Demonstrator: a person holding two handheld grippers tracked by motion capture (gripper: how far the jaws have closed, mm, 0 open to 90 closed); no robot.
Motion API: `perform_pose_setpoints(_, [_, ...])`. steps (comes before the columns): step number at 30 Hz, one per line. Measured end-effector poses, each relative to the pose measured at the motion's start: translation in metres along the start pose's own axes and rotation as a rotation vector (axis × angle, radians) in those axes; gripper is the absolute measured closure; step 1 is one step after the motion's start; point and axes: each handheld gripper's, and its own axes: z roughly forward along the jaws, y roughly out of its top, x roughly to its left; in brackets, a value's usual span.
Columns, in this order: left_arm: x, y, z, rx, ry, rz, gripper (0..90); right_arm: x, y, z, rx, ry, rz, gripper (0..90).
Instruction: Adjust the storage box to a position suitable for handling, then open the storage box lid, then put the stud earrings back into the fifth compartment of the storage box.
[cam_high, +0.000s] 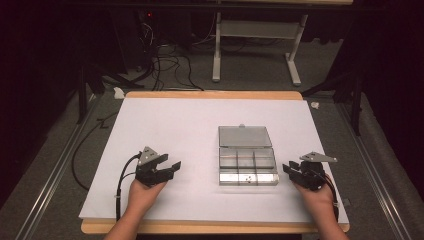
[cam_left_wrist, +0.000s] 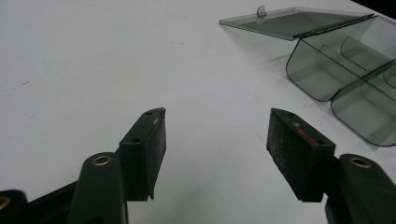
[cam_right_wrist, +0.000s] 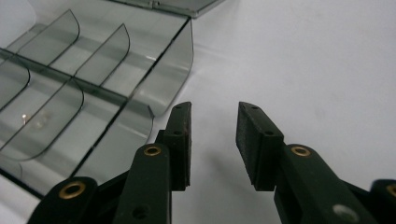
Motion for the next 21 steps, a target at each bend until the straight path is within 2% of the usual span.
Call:
perform_pose_setpoints(4, [-0.004,0.01,0.008,0.0,-0.004,0.0,36.8,-0.002,0.011,0.001,-0.027,0.005,-0.005,66.0])
perform_pose_setpoints(10, [-0.008,0.025,0.021,0.005,-0.005,-0.001,36.5,-0.006,0.019,0.003,-0.03,0.006,0.006,65.6])
perform_pose_setpoints(15, [-0.004,0.034,0.033,0.003,-0.004,-0.019,36.1,-0.011,0.024,0.006,-0.031,-0.002,0.011,64.6])
perform_pose_setpoints(21, [-0.002,0.042,0.051,0.016,0.001,-0.027,36.9,-0.016,0.033,0.014,-0.032,0.0,0.039,64.7])
